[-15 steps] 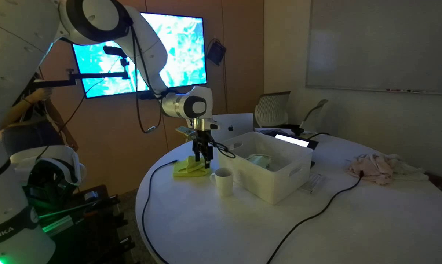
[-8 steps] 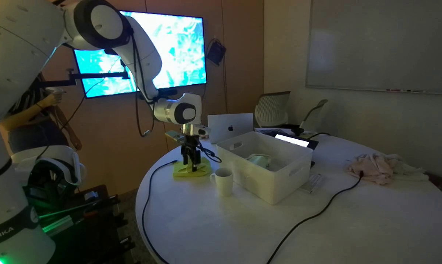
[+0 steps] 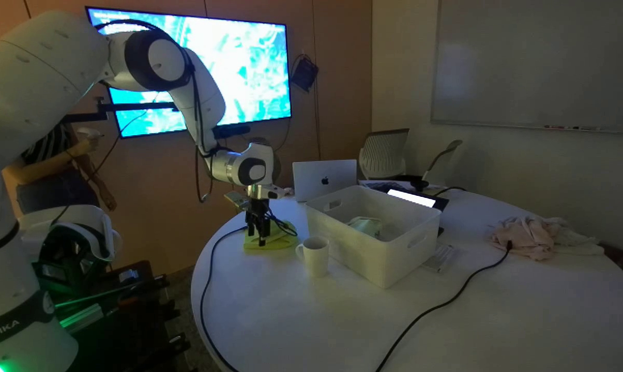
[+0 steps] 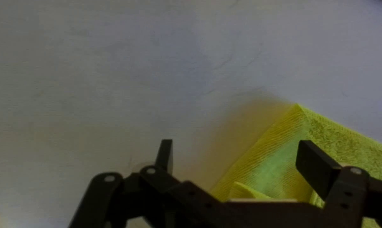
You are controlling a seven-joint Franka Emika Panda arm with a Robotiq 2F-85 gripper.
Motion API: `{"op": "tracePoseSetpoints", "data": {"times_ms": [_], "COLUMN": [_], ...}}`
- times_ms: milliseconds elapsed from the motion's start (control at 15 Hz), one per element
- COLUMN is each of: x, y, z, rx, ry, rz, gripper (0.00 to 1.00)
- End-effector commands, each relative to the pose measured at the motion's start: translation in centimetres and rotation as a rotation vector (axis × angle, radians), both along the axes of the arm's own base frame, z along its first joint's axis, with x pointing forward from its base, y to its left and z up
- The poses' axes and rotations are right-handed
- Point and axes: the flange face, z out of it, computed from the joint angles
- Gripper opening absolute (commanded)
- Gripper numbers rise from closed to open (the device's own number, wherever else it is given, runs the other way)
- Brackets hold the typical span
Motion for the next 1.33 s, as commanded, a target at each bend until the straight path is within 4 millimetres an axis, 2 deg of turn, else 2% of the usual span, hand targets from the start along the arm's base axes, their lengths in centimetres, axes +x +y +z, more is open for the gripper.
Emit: {"op": "tracePoseSetpoints", "data": {"times_ms": [0, 267, 467, 533, 600, 800, 1067, 1200, 1267], "x": [0.8, 0.8, 1.1, 1.2, 1.4, 1.9, 2.3, 2.5, 2.5], "y": [2.7, 4.2, 4.4, 4.2, 4.1, 3.5, 3.2, 2.5, 2.0], "z": [-1.4, -2.6, -3.3, -3.5, -3.6, -4.2, -4.7, -4.4, -4.2], "rx": [0.016, 0.017, 0.012, 0.009, 0.007, 0.002, -0.009, -0.012, -0.021], "ry": [-0.014, -0.018, -0.026, -0.028, -0.029, -0.025, -0.031, -0.03, -0.032], "rz": [-0.011, 0.003, 0.005, 0.003, 0.001, -0.015, -0.033, -0.048, -0.057], "gripper": [1.0, 1.0, 1.0, 0.75, 0.72, 0.49, 0.34, 0.31, 0.22]}}
